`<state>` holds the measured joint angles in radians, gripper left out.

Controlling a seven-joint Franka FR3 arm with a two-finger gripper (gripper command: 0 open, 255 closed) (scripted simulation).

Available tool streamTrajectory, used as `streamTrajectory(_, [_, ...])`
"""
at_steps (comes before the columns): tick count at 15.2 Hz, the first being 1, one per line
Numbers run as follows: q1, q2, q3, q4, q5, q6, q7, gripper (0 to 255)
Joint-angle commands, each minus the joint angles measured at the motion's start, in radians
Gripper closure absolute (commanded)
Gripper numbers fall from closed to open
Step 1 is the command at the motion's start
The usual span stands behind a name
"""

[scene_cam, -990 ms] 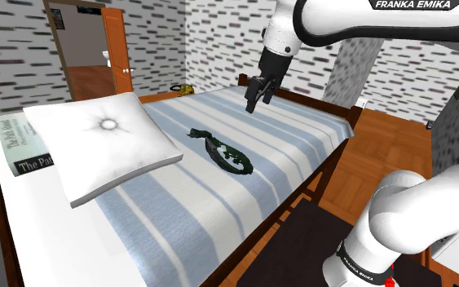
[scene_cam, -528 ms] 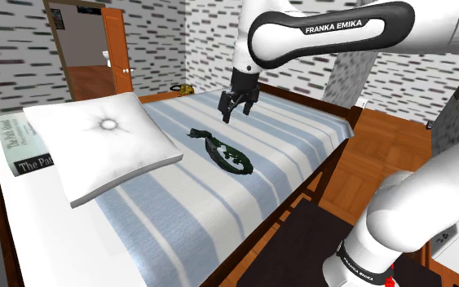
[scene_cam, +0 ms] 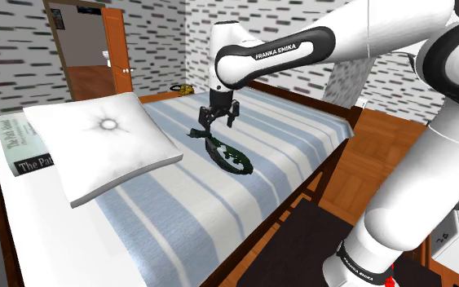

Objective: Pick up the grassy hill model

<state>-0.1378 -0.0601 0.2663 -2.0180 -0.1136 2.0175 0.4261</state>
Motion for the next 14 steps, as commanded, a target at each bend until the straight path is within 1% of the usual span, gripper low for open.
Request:
streamTrajectory(1, [-0.002, 0.092, 0.004, 0.06, -0.028, 0.006, 0.059, 0])
streamTrajectory(4, [0.0, 0.214, -0.003, 0.145, -0.062, 0.008, 0.13, 0])
streamTrajectory(5, [0.002, 0.226, -0.005, 0.154, -0.065, 0.007, 0.137, 0])
streamTrajectory(12, [0.004, 0.263, -0.009, 0.097, -0.084, 0.098, 0.157, 0])
streamTrajectory(14, [0.004, 0.263, -0.009, 0.096, -0.084, 0.098, 0.157, 0])
